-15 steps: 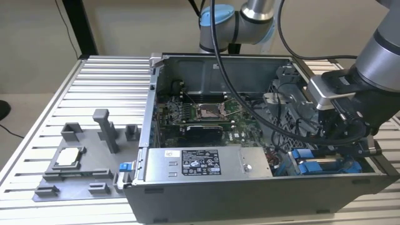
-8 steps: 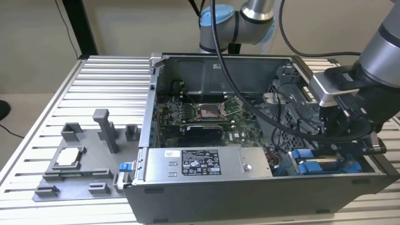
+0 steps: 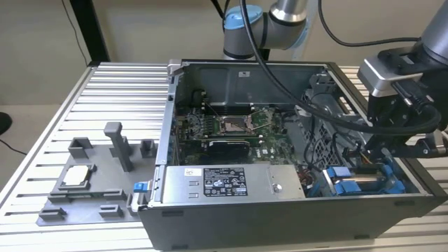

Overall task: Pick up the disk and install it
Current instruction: 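Insert the second disk wire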

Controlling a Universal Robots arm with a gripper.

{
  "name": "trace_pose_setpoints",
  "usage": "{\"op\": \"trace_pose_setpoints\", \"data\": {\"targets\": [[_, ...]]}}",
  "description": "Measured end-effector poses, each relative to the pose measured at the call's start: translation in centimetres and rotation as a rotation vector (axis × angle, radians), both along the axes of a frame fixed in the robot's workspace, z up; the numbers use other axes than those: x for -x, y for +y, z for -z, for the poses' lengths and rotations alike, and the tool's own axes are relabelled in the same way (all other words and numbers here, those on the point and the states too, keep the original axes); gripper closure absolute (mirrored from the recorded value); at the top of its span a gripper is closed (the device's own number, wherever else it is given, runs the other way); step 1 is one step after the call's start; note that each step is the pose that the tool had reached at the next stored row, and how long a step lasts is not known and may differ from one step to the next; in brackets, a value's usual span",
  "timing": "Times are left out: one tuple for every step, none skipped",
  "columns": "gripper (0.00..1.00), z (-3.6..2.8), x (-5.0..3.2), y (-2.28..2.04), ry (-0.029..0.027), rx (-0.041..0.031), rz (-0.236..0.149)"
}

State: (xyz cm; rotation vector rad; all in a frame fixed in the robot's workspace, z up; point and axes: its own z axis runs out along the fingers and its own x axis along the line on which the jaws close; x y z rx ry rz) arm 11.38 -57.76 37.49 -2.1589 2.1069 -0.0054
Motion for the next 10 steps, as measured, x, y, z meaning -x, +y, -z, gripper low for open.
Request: {"op": "trace_pose_setpoints", "data": {"targets": [[0.0, -0.07, 0.0, 0.0, 0.0001, -0.0005, 0.0], [0.0, -0.06, 0.0, 0.0, 0.0001, -0.0007, 0.0], [0.0, -0.06, 0.0, 0.0, 0.0001, -0.0006, 0.0], [0.0, -0.06, 0.0, 0.0, 0.0, -0.0007, 0.0], [0.0, -0.07, 0.0, 0.0, 0.0001, -0.0006, 0.0], [0.0, -0.07, 0.0, 0.0, 0.0, -0.0005, 0.0], [0.0, -0.08, 0.0, 0.0, 0.0001, -0.0004, 0.0], [0.0, -0.08, 0.0, 0.0, 0.0001, -0.0004, 0.0], [0.0, -0.08, 0.0, 0.0, 0.0, -0.0004, 0.0], [0.0, -0.08, 0.0, 0.0, 0.0001, -0.0004, 0.0]]}}
